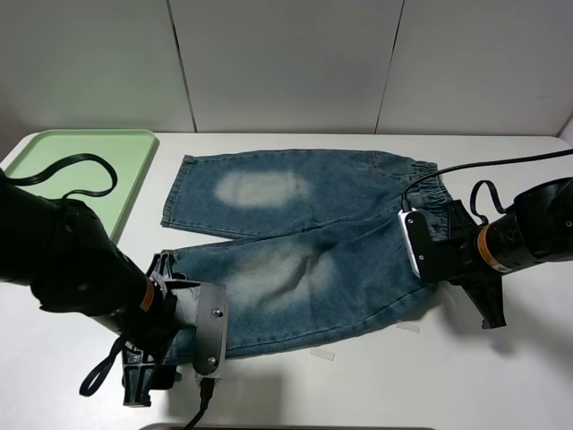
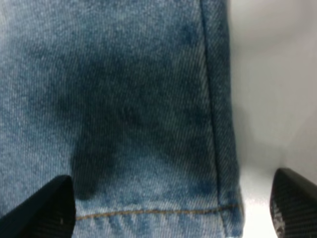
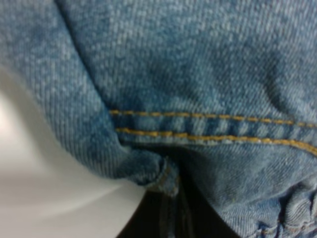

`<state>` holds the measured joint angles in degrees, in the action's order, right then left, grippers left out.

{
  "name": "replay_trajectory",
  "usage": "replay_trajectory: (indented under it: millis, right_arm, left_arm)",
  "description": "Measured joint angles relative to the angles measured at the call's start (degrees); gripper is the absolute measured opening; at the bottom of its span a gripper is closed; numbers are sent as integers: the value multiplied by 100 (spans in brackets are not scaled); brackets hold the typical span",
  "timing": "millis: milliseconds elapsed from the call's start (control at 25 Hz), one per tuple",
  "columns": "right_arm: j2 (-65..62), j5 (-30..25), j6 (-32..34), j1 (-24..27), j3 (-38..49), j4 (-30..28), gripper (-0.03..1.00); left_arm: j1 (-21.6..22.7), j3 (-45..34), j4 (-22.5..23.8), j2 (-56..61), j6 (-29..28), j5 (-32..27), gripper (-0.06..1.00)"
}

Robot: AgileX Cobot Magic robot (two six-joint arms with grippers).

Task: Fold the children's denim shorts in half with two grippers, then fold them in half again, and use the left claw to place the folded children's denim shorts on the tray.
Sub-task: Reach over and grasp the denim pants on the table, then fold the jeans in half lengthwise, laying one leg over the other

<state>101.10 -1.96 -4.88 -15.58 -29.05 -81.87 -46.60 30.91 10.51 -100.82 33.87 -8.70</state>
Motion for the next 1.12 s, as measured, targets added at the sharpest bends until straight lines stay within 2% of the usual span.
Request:
replay_trajectory:
  millis: [280,480,560,720,960,1000,1120]
  right_arm:
    - [0,0,13,0,0,19,-3]
    - [0,4,13,0,0,24,-3]
    - [0,4,13,0,0,24,-3]
    - [0,4,13,0,0,24,-3]
    - [0,4,13,0,0,62,-3]
    - [0,4,13,0,0,62,-3]
    - [0,4,13,0,0,69,-3]
  left_arm:
    - [0,64,0,-96,14,-73,76]
    - [-18,64,206,-138,14,145,54]
    - [-18,64,321,-145,14,214,50]
    - [60,64,409,-156,-11,328,48]
    - [487,64,425,-194,-297,597,46]
    - [501,64,438,-200,-322,620,43]
    - [520,64,456,-221,-334,631,25]
